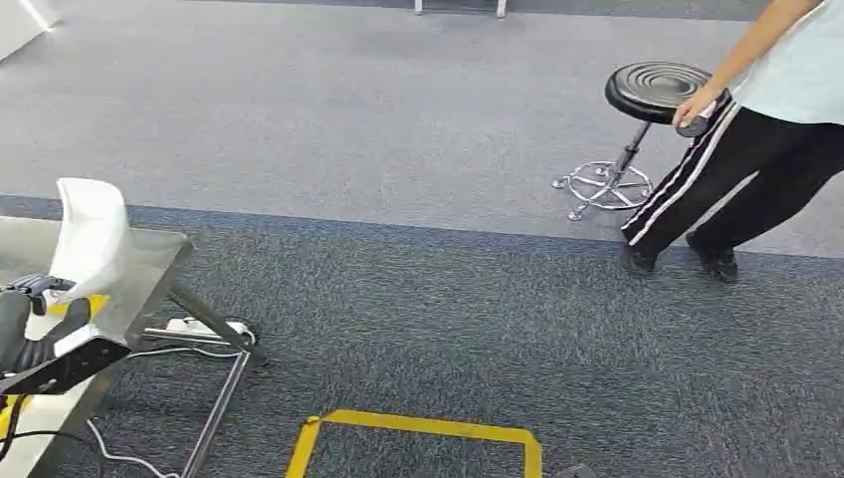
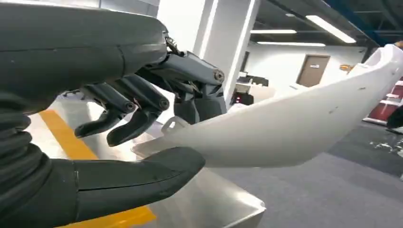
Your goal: Take the parts from the cabinet and place them on the table.
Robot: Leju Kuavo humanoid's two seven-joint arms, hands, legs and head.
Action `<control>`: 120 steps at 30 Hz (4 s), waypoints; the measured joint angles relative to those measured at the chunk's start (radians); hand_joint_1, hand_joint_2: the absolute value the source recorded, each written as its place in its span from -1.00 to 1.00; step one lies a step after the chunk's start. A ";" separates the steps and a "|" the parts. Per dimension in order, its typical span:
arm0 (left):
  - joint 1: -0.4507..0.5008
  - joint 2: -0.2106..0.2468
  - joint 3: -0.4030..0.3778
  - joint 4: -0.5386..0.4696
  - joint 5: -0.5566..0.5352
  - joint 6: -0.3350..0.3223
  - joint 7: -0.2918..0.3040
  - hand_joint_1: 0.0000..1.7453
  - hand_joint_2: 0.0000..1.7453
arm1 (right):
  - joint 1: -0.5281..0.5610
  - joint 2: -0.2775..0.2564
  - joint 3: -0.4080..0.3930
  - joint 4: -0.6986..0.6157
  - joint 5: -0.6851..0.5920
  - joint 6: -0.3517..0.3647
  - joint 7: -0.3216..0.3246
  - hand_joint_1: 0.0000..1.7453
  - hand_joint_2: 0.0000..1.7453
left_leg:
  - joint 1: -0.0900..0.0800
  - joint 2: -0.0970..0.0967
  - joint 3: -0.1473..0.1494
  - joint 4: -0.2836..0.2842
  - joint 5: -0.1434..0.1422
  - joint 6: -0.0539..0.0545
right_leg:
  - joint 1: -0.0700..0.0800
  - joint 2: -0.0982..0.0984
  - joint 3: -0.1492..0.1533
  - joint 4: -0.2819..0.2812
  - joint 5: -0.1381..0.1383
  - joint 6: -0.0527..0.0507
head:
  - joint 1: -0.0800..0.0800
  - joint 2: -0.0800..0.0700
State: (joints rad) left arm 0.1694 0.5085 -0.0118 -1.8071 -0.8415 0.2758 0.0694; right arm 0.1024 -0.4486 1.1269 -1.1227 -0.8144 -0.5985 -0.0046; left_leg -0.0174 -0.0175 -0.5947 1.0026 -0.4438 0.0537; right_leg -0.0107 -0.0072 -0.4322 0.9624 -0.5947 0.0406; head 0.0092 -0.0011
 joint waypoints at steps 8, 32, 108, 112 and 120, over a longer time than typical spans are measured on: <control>0.008 -0.005 0.002 -0.002 -0.006 -0.003 0.001 1.00 1.00 | 0.003 0.000 0.001 0.000 0.001 -0.001 0.004 -1.00 -1.00 | 0.001 -0.058 0.019 0.003 -0.013 -0.003 | -0.003 0.019 -0.159 0.165 0.033 -0.002 | 0.004 0.000; 0.005 -0.002 0.010 -0.008 0.000 -0.009 0.006 1.00 1.00 | -0.016 0.004 0.000 0.002 0.016 0.007 0.011 -1.00 -1.00 | 0.006 0.043 -0.007 0.012 -0.007 -0.010 | 0.001 -0.020 -0.079 0.113 -0.031 -0.004 | -0.001 0.000; 0.046 0.023 0.025 -0.022 -0.037 -0.029 0.002 1.00 1.00 | -0.022 0.047 -0.033 0.081 0.147 0.071 0.058 -1.00 -1.00 | 0.020 -0.039 -0.015 0.069 -0.066 -0.073 | -0.012 0.031 -0.113 0.040 0.083 -0.041 | -0.014 0.000; 0.046 0.022 0.011 -0.021 -0.049 -0.039 0.002 1.00 1.00 | -0.017 0.047 -0.037 0.082 0.150 0.076 0.059 -1.00 -1.00 | 0.029 0.009 -0.136 0.316 -0.160 -0.085 | -0.006 -0.028 -0.107 0.041 0.072 -0.049 | -0.015 0.000; 0.045 0.027 -0.008 -0.022 -0.063 -0.045 0.003 1.00 1.00 | -0.020 0.050 -0.051 0.082 0.160 0.091 0.060 -1.00 -1.00 | 0.004 0.093 0.004 0.021 -0.029 -0.048 | 0.008 -0.126 -0.076 0.034 0.045 -0.023 | -0.017 0.000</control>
State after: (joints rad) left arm 0.2141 0.5360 -0.0198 -1.8288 -0.9045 0.2304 0.0725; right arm 0.0825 -0.3990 1.0761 -1.0403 -0.6542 -0.5073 0.0553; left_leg -0.0132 0.0751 -0.5902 1.0233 -0.4727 0.0054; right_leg -0.0030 -0.1335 -0.5084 0.9966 -0.5501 0.0174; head -0.0080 -0.0011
